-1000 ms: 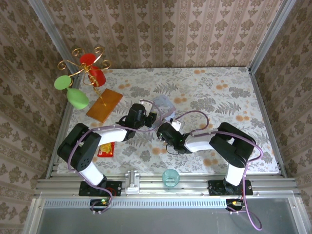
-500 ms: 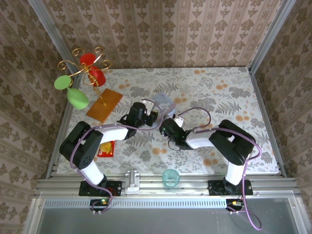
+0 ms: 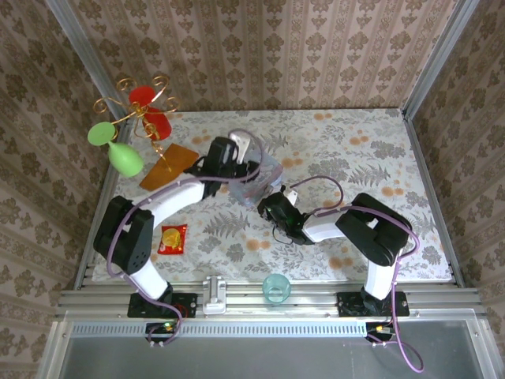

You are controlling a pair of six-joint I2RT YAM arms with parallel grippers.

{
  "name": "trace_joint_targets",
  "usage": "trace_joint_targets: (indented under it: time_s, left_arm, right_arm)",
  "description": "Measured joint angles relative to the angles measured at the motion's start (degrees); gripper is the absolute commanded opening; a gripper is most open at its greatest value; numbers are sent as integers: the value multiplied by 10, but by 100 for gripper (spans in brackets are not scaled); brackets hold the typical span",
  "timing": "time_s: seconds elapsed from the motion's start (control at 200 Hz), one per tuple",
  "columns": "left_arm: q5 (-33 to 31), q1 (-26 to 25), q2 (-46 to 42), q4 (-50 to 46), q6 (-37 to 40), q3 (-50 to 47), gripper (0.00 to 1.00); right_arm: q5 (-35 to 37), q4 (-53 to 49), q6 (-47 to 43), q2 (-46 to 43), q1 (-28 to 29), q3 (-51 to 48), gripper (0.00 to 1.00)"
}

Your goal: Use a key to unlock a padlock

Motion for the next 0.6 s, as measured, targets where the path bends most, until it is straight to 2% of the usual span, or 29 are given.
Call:
trace_joint_targets:
  time_s: [0.035, 0.06, 0.19, 0.415, 0.6]
  left_arm:
    - [4, 6, 18, -12, 0, 43, 73]
    - [8, 10, 35, -18, 1, 74, 78]
    - [24, 23, 129, -41, 7, 189, 87]
    - [24, 23, 277, -124, 7, 286, 88]
    - [14, 22, 283, -131, 3, 307, 89]
  right_arm:
    - [0, 4, 1, 2, 0, 0, 25]
    - [0, 7, 2, 3, 0, -1, 25]
    - [-2, 25, 3, 5, 0, -8, 25]
    - [-9, 52, 5, 8, -2, -17, 24]
    - [-15, 58, 3, 8, -4, -20, 23]
